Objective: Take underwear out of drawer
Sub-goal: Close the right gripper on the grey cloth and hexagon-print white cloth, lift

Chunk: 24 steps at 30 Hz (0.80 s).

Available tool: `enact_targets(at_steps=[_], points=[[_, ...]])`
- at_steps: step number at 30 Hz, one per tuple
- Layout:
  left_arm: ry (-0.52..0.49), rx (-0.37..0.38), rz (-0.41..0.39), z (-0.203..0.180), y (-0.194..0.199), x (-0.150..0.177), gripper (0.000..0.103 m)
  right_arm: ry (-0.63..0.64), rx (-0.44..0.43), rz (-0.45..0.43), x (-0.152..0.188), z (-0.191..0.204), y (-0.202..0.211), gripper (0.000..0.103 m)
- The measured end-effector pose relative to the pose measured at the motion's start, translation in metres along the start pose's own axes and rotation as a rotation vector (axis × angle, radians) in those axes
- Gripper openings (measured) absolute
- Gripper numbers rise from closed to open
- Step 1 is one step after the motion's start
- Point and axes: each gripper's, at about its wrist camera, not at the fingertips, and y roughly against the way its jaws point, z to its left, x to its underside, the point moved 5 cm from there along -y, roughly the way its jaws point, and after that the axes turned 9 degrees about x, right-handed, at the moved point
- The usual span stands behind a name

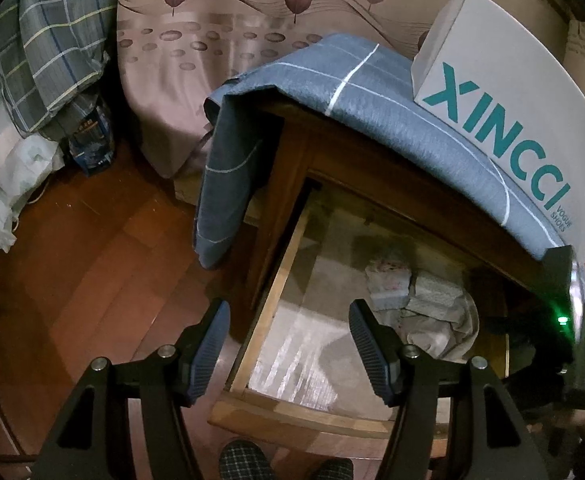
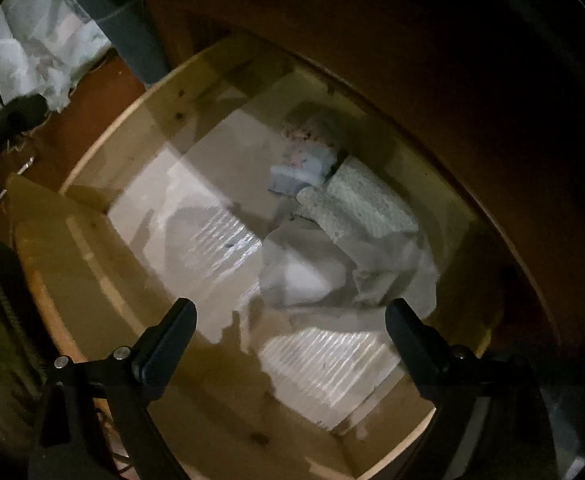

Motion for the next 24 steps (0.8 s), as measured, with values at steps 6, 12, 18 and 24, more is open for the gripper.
enact_targets(at_steps=[6, 12, 18, 24], points=[[0.015, 0.013, 0.007, 0.001, -0.002, 0.0, 0.064, 0.165, 0.119, -0.033, -0.004, 0.014, -0.013, 0.099], [0.025, 0.023, 0.01, 0.004, -0.002, 0.0, 0.064, 0.287, 0.216, -0.011, -0.001, 0.024, -0.039, 0.099], [0.031, 0.032, 0.019, 0.005, -0.004, 0.001, 0.064, 0.331, 0.237, -0.002, -0.003, 0.019, -0.059, 0.099], [0.032, 0.037, 0.025, 0.005, -0.006, 0.001, 0.064, 0.281, 0.15, 0.033, -0.005, 0.006, -0.076, 0.097]])
